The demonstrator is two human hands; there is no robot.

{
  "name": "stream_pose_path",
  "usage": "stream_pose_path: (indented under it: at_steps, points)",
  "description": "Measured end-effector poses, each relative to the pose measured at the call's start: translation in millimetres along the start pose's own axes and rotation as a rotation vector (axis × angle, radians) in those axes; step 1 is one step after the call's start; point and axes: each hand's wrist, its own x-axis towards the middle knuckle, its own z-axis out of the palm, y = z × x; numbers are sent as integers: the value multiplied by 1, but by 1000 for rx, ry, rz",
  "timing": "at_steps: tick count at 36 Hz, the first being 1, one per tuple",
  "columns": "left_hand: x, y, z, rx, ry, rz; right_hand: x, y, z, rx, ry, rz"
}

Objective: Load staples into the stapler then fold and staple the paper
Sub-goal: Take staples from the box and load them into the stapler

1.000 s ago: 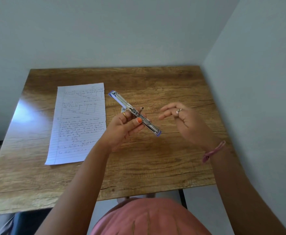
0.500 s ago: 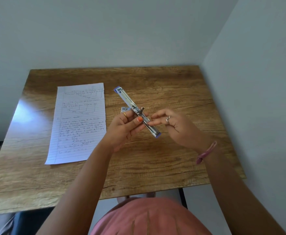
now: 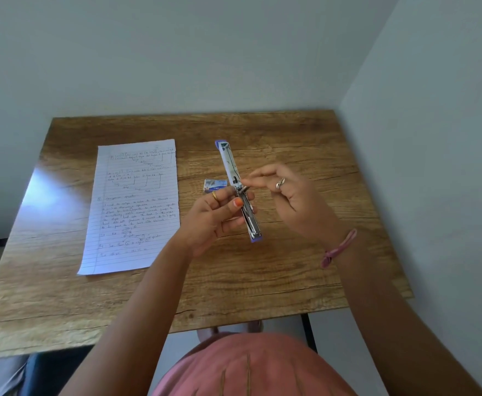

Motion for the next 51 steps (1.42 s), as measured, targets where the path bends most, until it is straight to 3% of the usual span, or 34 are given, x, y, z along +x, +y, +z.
stream_pose_path:
  at_steps: [10,20,31,44,51]
  points:
    - [0,-1,1,-134,40,-3,-19,6,15,73,-42,-20]
    - [1,-4,5,-166,48,20,-26,12,8,459,103,308]
    - [3,-9,9,-208,128,115,-40,22,22,740,-54,504]
    - [0,-12,9,-182,261,165,-45,25,37,762,254,589]
    - [-5,-4,-6,-80,373,225,-38,33,29,870,260,589]
